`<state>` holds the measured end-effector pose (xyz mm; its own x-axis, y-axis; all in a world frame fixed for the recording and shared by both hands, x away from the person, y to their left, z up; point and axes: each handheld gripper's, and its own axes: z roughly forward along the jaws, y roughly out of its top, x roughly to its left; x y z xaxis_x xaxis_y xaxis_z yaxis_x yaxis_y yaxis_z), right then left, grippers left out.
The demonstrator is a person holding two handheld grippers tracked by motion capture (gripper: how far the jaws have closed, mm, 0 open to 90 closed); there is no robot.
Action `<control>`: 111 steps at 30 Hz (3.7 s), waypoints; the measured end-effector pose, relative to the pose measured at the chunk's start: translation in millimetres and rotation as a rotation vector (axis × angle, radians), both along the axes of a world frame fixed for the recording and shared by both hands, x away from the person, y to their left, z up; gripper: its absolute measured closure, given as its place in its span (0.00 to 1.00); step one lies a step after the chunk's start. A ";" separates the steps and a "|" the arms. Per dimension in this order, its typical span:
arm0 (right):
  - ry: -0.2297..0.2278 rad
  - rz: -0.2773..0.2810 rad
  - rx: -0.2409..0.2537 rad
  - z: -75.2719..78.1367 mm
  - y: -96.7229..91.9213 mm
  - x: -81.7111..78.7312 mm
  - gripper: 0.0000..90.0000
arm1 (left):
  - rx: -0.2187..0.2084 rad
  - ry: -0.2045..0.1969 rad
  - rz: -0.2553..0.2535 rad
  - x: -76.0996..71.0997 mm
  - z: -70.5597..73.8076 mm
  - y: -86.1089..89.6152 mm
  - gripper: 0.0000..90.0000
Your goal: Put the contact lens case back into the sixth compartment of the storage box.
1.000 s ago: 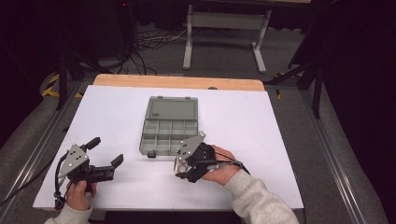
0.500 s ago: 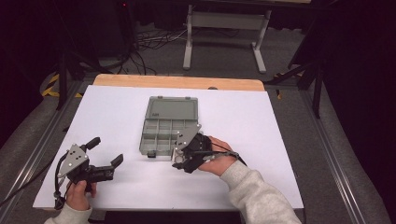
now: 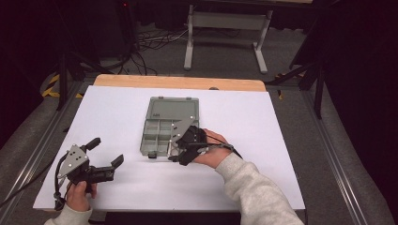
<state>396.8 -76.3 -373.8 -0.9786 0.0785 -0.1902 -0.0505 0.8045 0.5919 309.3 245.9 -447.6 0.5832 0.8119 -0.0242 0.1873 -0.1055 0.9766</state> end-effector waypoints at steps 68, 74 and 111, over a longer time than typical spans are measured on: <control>-0.004 -0.018 -0.059 -21.9 48.5 60.9 0.30 | 0.004 0.000 -0.001 0.8 0.9 2.0 0.00; 0.010 -0.010 -0.073 -25.4 48.8 61.8 0.30 | 0.002 -0.001 -0.003 0.9 0.8 2.0 0.00; 0.049 0.004 -0.132 -36.7 52.2 64.0 0.30 | 0.002 0.000 -0.005 1.4 0.4 0.8 0.00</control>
